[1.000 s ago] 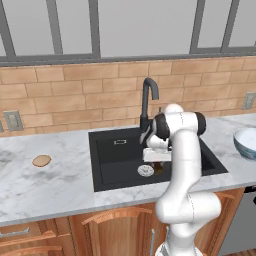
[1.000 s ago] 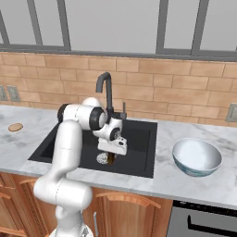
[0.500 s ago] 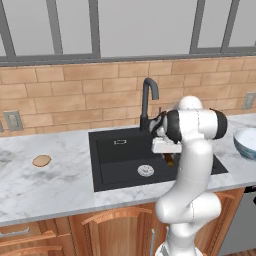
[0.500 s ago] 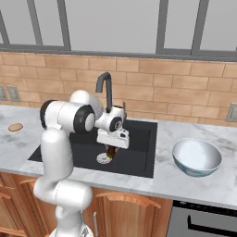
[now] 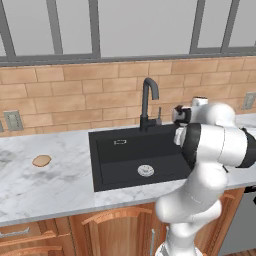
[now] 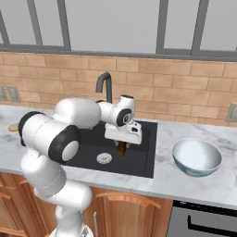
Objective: Pick the sweet potato from the sink and place it in the bowl. Then pick the bowl and place it in the microwave. Then close the microwave door and press the start button.
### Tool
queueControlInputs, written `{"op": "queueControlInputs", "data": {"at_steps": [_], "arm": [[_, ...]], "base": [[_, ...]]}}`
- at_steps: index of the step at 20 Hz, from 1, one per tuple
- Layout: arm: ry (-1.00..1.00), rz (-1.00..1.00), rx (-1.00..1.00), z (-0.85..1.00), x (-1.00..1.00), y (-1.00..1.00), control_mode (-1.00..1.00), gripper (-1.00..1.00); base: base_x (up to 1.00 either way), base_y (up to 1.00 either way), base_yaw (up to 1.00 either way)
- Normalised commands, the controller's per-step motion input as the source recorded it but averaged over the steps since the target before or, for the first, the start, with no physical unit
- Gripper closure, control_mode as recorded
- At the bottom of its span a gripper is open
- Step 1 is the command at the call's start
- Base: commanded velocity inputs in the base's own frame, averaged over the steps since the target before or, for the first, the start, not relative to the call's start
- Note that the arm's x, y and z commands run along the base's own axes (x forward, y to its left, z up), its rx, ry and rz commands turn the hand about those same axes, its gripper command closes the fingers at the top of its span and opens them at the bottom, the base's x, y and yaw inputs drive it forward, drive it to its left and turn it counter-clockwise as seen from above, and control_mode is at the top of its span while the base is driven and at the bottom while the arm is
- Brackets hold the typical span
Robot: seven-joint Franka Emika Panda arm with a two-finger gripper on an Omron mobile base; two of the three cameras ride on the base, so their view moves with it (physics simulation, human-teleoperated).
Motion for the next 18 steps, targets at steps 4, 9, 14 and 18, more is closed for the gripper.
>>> {"op": "queueControlInputs", "data": {"at_steps": [4,9,14,18], "arm": [[-0.11,0.02,-0.14,1.0,-0.38,-0.96,-1.0,1.0],[-0.03,0.01,-0.12,1.0,-0.46,-1.0,-1.0,1.0],[0.0,0.0,-0.07,0.92,-0.36,-0.99,-1.0,1.0],[0.05,0.0,-0.11,0.02,0.03,-1.0,-1.0,1.0]], "base": [[0.0,0.0,0.0],[0.0,0.0,0.0],[0.0,0.0,0.0],[0.0,0.0,0.0]]}}
